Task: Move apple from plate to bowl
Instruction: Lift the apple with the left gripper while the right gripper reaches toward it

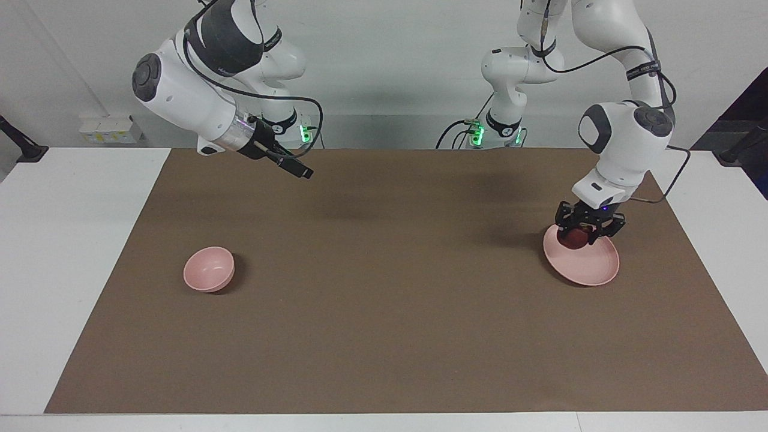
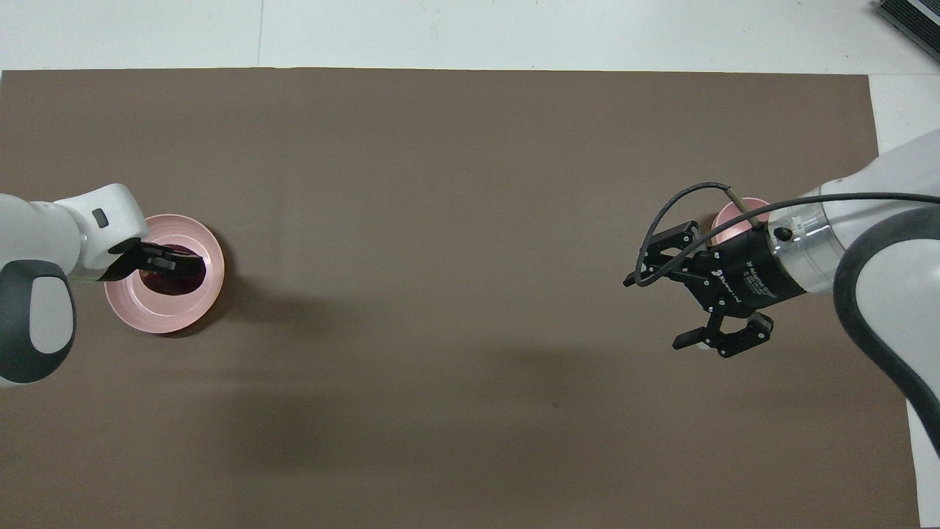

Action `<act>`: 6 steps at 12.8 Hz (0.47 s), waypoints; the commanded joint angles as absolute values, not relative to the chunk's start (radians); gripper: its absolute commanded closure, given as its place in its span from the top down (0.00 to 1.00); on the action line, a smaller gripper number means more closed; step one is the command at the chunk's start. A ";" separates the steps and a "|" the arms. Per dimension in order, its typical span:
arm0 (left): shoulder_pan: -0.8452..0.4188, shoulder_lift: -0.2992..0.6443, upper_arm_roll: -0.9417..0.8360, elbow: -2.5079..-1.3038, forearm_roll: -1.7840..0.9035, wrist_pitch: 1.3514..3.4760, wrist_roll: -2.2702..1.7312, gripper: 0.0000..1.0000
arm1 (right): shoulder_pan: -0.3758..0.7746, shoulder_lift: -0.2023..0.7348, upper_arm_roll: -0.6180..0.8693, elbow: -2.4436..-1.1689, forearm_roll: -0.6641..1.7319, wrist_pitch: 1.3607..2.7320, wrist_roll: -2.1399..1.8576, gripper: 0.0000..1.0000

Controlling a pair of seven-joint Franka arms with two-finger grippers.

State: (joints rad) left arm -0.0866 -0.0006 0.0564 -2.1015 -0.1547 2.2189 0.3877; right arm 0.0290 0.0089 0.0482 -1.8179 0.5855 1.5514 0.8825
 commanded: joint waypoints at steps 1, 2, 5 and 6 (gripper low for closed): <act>-0.126 -0.032 0.057 -2.076 -0.296 2.154 0.347 0.00 | 0.032 -0.003 0.051 -1.867 0.691 1.554 0.948 1.00; -0.142 -0.035 0.054 -2.071 -0.333 2.154 0.304 0.00 | 0.032 -0.005 0.051 -1.882 0.739 1.558 0.978 1.00; -0.201 -0.034 0.051 -2.057 -0.515 2.161 0.247 0.00 | 0.061 0.000 0.051 -1.897 0.796 1.566 1.026 1.00; -0.222 -0.034 0.046 -2.057 -0.556 2.166 0.230 0.00 | 0.061 0.002 0.051 -1.928 0.857 1.574 1.026 1.00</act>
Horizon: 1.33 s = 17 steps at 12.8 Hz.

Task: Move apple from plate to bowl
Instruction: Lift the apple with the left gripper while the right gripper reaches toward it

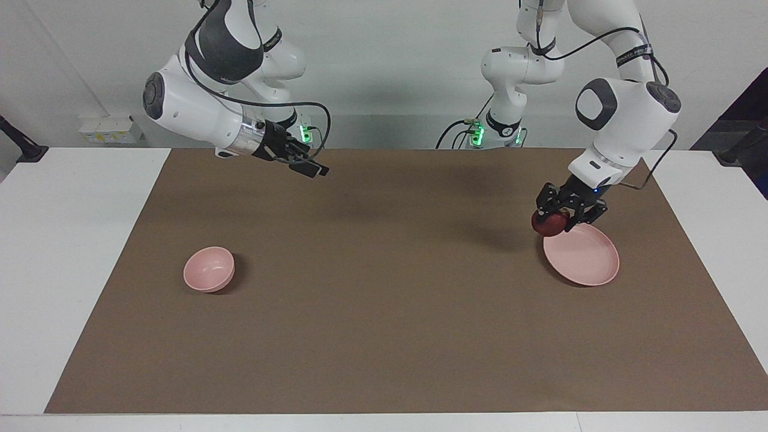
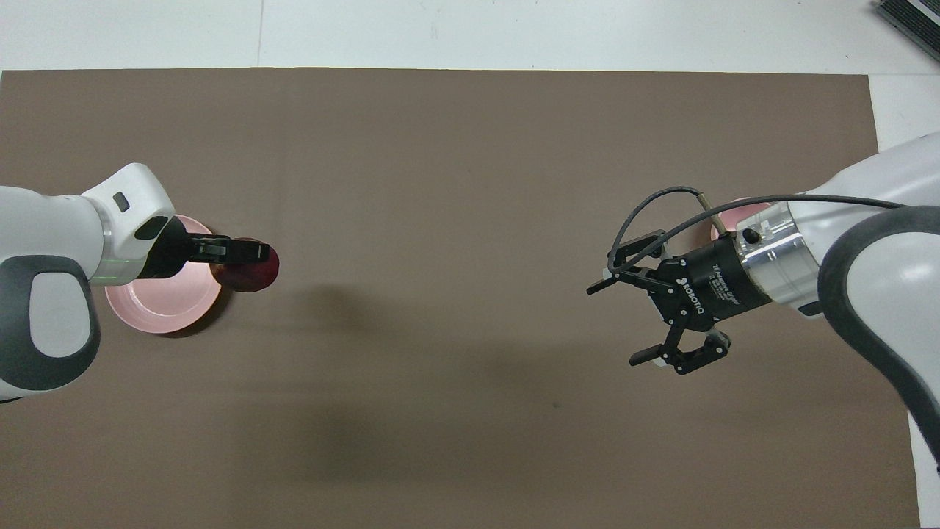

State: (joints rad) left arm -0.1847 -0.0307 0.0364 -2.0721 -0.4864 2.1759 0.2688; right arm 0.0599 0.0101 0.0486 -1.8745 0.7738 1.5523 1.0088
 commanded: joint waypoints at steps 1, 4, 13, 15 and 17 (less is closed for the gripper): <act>-0.236 -0.034 0.043 -2.057 -0.598 2.169 0.213 0.00 | 0.063 0.002 0.051 -1.945 0.880 1.595 1.028 1.00; -0.253 -0.037 -0.020 -2.063 -0.745 2.201 0.198 0.00 | 0.101 0.002 0.051 -1.997 0.949 1.705 1.052 1.00; -0.255 -0.041 -0.179 -2.079 -0.919 2.325 0.115 0.00 | 0.244 0.110 0.051 -1.960 1.058 2.054 1.127 1.00; -0.256 -0.034 -0.208 -2.079 -0.922 2.359 0.091 0.00 | 0.241 0.130 0.051 -1.930 1.060 2.062 1.166 1.00; -0.293 -0.022 -0.215 -2.079 -0.939 2.417 0.069 0.00 | 0.244 0.144 0.051 -1.921 1.065 2.069 1.187 1.00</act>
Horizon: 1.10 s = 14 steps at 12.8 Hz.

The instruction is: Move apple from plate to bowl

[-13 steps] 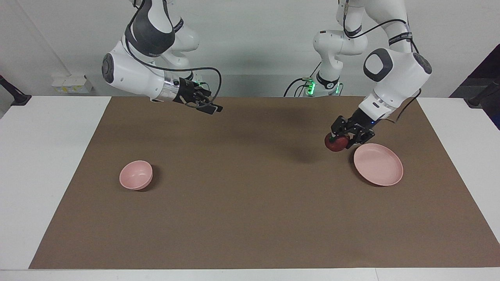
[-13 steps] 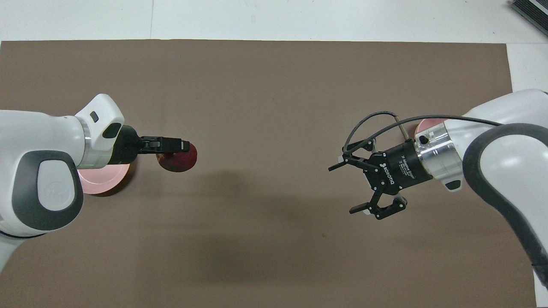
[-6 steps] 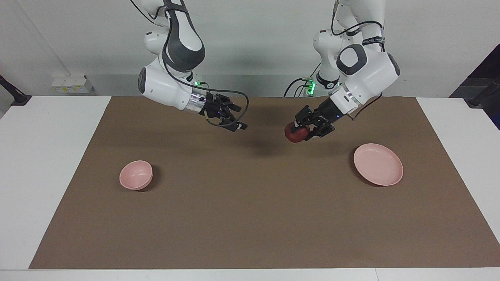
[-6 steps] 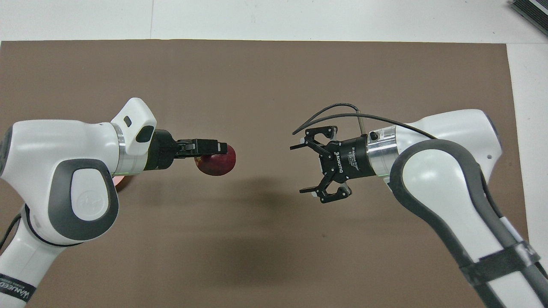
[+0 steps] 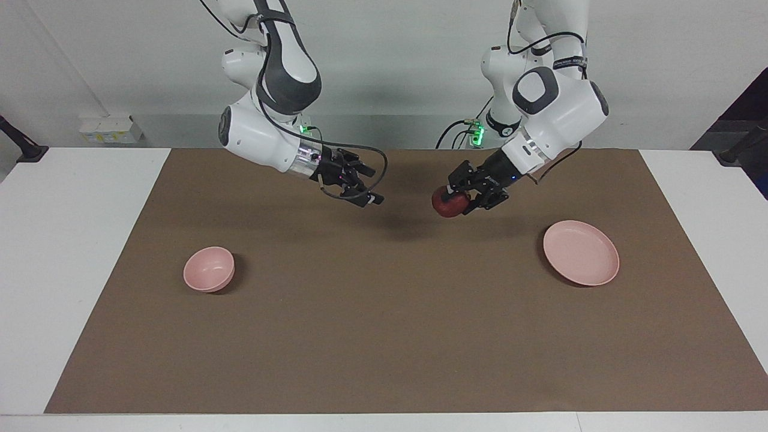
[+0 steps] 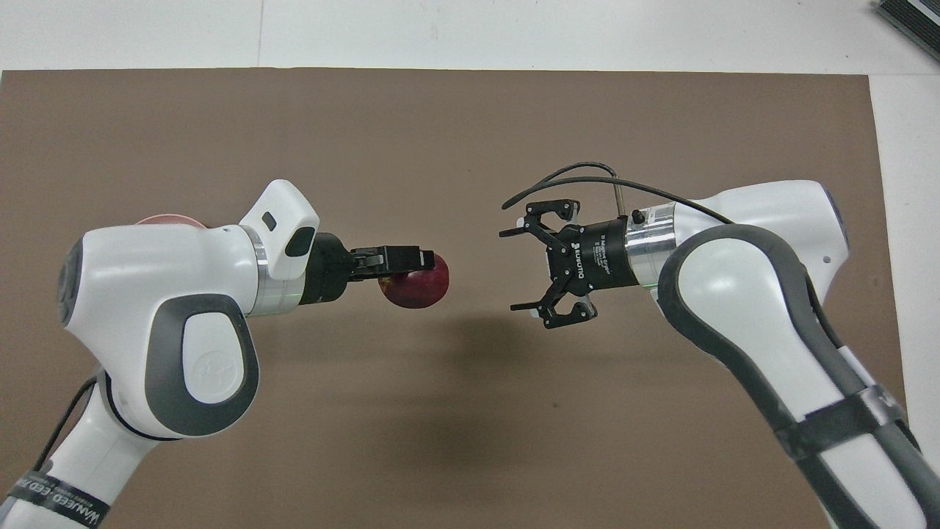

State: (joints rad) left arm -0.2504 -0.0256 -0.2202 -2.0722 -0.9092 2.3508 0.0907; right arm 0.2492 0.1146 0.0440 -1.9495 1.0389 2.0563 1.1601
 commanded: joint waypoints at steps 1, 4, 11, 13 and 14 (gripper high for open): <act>-0.313 -0.012 -0.215 -2.079 -0.945 2.465 0.058 0.00 | 0.248 0.149 0.051 -1.921 1.069 2.077 1.187 1.00; -0.336 -0.006 -0.216 -2.068 -0.977 2.520 0.035 0.00 | 0.268 0.156 0.052 -1.918 1.072 2.115 1.193 1.00; -0.347 0.051 -0.276 -2.026 -0.989 2.655 -0.026 0.00 | 0.333 0.199 0.052 -1.879 1.146 2.163 1.190 1.00; -0.347 0.058 -0.276 -2.011 -0.988 2.654 -0.037 0.00 | 0.347 0.202 0.052 -1.875 1.149 2.190 1.190 1.00; -0.347 0.058 -0.276 -2.011 -0.988 2.654 -0.038 0.00 | 0.350 0.202 0.052 -1.876 1.149 2.197 1.184 1.00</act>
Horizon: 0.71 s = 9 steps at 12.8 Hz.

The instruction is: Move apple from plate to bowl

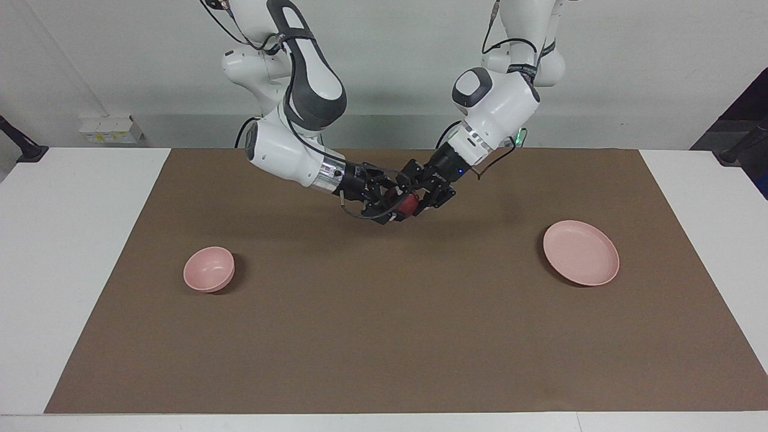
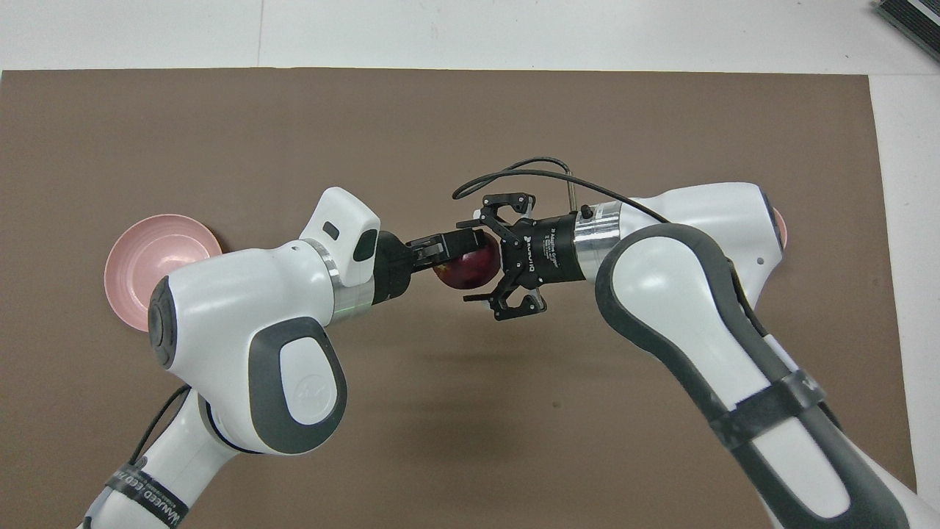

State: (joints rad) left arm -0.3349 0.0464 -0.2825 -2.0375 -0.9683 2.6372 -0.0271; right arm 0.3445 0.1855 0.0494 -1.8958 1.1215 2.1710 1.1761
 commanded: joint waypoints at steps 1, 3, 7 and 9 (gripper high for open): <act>-0.347 0.058 -0.276 -2.011 -0.988 2.654 -0.038 0.00 | 0.348 0.202 0.052 -1.876 1.149 2.194 1.172 0.58; -0.345 0.058 -0.276 -2.011 -0.988 2.652 -0.040 0.00 | 0.347 0.202 0.054 -1.875 1.155 2.181 1.152 0.00; -0.344 0.055 -0.275 -2.010 -0.983 2.635 -0.058 0.43 | 0.347 0.202 0.052 -1.875 1.155 2.178 1.155 0.00; -0.344 0.043 -0.275 -2.006 -0.982 2.613 -0.067 0.71 | 0.342 0.202 0.052 -1.875 1.154 2.174 1.157 0.00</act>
State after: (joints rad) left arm -0.3348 0.0503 -0.2806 -2.0299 -0.9682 2.6353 -0.0313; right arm 0.3477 0.1913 0.0477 -1.8861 1.1216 2.1804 1.1759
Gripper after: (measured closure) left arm 0.286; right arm 0.194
